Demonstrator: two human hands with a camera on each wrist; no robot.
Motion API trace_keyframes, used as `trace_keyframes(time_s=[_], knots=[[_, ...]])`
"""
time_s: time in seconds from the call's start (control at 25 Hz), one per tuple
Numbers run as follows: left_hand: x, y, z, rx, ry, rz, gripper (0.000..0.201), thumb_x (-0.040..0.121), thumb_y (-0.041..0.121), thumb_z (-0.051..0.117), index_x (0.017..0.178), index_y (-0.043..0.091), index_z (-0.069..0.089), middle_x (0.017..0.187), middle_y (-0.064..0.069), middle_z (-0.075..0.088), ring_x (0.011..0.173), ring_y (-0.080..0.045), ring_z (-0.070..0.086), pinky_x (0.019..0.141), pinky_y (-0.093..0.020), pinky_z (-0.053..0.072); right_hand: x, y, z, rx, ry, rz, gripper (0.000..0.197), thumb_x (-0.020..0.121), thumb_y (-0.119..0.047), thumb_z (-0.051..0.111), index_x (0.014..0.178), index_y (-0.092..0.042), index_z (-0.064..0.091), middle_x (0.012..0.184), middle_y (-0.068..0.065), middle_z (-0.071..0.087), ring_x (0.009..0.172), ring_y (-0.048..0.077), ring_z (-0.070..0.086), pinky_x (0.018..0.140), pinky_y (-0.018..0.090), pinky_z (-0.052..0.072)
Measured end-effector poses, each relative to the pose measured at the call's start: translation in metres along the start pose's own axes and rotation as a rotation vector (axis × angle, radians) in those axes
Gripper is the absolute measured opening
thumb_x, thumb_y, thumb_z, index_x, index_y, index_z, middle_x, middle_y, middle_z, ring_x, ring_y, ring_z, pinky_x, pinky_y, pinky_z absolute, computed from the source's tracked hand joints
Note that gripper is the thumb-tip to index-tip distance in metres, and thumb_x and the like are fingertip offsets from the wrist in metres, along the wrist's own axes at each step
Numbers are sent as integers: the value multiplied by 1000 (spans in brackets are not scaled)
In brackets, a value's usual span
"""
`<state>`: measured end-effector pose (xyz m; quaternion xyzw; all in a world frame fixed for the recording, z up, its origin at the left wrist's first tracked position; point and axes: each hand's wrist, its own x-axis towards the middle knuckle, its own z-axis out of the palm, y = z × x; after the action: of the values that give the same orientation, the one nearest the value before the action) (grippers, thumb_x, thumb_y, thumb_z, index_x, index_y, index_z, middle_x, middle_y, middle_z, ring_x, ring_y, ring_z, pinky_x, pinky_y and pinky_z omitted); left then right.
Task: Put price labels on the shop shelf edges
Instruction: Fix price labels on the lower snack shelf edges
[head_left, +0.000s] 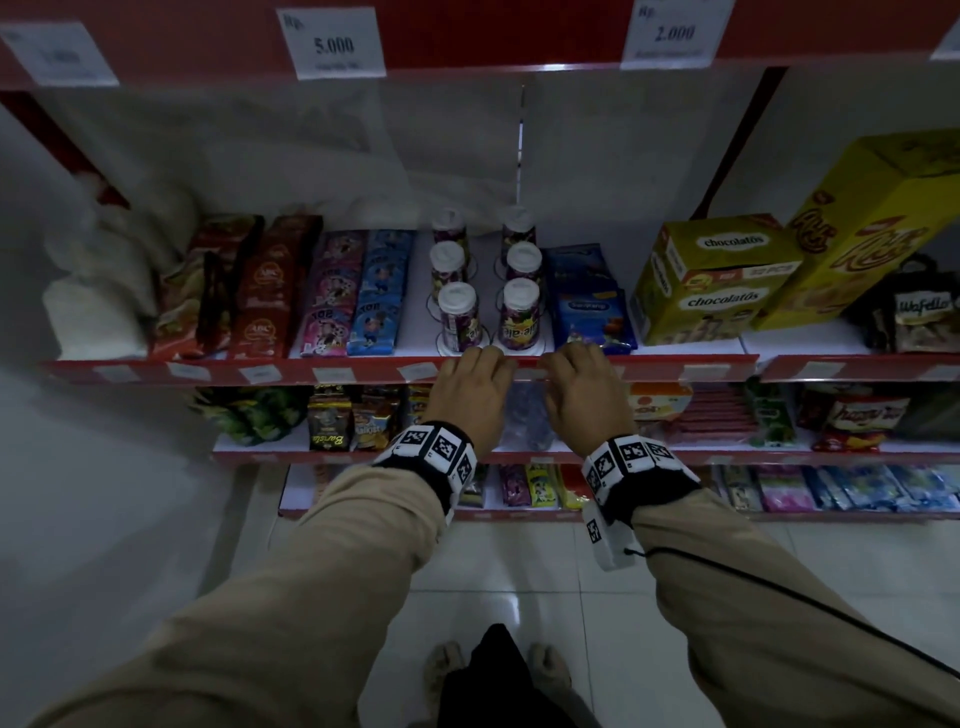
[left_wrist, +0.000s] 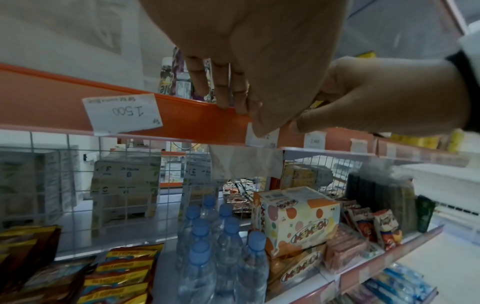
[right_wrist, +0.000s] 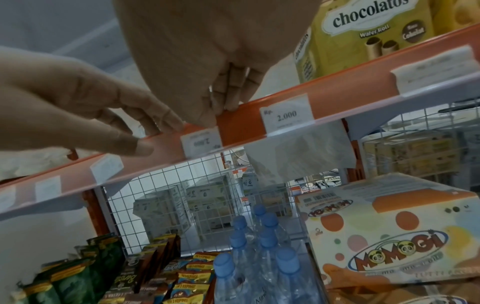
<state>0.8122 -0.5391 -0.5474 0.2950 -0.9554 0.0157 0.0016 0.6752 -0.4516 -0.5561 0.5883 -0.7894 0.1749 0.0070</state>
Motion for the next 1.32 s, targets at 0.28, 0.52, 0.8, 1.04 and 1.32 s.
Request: trace_keyframes(time_s=[0.28,0.52,0.8,1.04,1.32], knots=[[3,-18,5,-112,3,97,47,85,11,47,131,12,46,128,-9,45,114,-27,40,93,-34,35,0,-17,11,-67,13,6,28,67,-3,65,94,2,64,94,21,63,90,38,54,77,44,47],[0,-27,7,-74,51,92,43,83,16,49,125,14,51,123,-7,49,112,-28,43,90,-37,32,8,-25,17,-149,-29,83,26,70,-10,62,94,1,61,99,21,58,93,37,50,81,44,41],[4,-37,10,-313,93,66,31,86,7,50,116,4,60,111,-17,52,105,-33,46,88,-40,37,23,-20,9,84,20,191,17,86,-6,57,102,-3,63,107,20,57,104,34,48,84,38,38],[10,-45,10,-578,179,4,28,98,19,46,119,4,58,112,-18,58,108,-33,49,93,-38,38,26,-36,5,667,219,339,27,83,4,62,107,-7,63,89,4,66,76,17,63,71,23,50],[13,-46,12,-600,204,-10,21,97,21,50,96,2,59,95,-16,57,94,-32,51,79,-42,42,22,-47,15,891,139,401,24,86,-2,64,109,-2,59,99,14,67,80,28,66,78,39,55]])
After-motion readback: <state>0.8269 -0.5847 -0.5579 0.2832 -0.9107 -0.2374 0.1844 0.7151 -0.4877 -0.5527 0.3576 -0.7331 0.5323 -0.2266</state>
